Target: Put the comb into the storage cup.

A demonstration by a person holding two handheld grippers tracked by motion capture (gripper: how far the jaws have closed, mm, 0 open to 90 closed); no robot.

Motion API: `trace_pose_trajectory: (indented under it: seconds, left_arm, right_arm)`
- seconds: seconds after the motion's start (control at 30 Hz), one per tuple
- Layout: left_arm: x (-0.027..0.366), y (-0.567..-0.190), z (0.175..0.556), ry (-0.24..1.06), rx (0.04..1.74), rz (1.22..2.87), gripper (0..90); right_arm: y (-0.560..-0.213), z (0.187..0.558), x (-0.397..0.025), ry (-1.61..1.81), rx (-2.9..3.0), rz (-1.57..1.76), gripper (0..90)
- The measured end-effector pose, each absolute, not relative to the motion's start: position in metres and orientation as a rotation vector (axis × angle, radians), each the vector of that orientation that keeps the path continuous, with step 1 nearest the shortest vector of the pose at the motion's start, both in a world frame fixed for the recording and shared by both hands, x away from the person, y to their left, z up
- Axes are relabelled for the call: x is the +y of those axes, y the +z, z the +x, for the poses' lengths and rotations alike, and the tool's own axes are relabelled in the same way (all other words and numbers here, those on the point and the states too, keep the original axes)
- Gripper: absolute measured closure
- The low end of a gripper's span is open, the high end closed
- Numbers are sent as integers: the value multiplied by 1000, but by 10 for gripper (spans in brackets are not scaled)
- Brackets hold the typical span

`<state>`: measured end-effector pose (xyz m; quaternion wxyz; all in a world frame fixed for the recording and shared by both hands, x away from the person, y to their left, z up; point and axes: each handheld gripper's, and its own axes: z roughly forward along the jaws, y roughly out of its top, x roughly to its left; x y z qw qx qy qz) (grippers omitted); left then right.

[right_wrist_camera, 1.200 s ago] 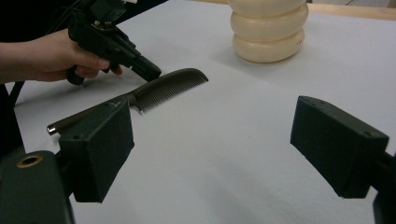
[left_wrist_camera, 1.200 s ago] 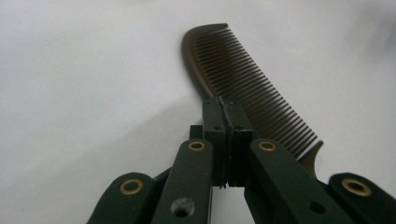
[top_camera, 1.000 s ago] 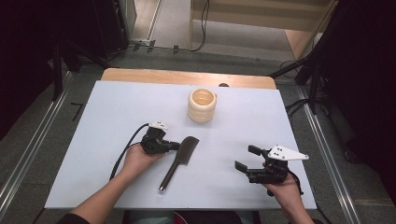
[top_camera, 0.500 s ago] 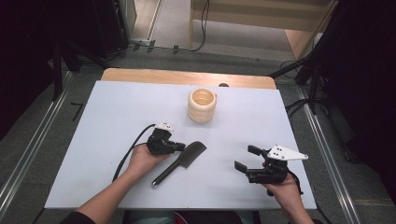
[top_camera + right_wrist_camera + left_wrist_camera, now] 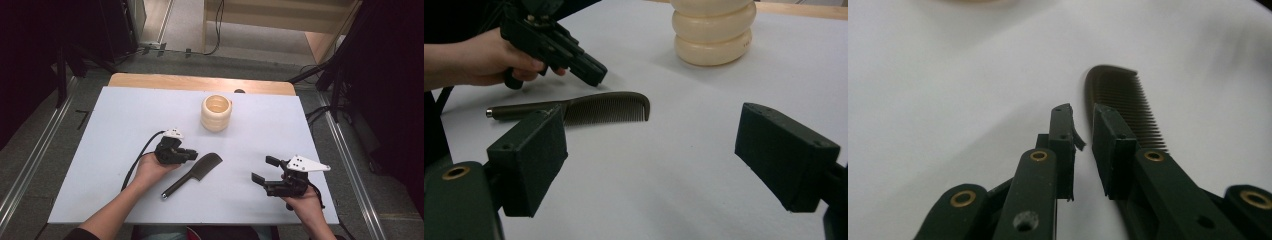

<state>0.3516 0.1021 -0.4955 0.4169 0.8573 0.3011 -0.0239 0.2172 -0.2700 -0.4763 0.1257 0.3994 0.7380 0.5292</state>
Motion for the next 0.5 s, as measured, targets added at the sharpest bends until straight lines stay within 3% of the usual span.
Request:
trace_pose_trajectory:
  seconds: [0.13, 0.4, 0.5]
  left_arm:
    - [108, -484, 347, -50, 736, 2125, 693]
    - [120, -469, 337, -102, 717, 2100, 428]
    - [128, -466, 332, -121, 723, 2079, 391]
  right_arm:
    - [-477, 217, -271, 1533, 2155, 1171, 117]
    - [-478, 218, -270, 1522, 2179, 1177, 117]
    - [-479, 218, -270, 1519, 2185, 1180, 117]
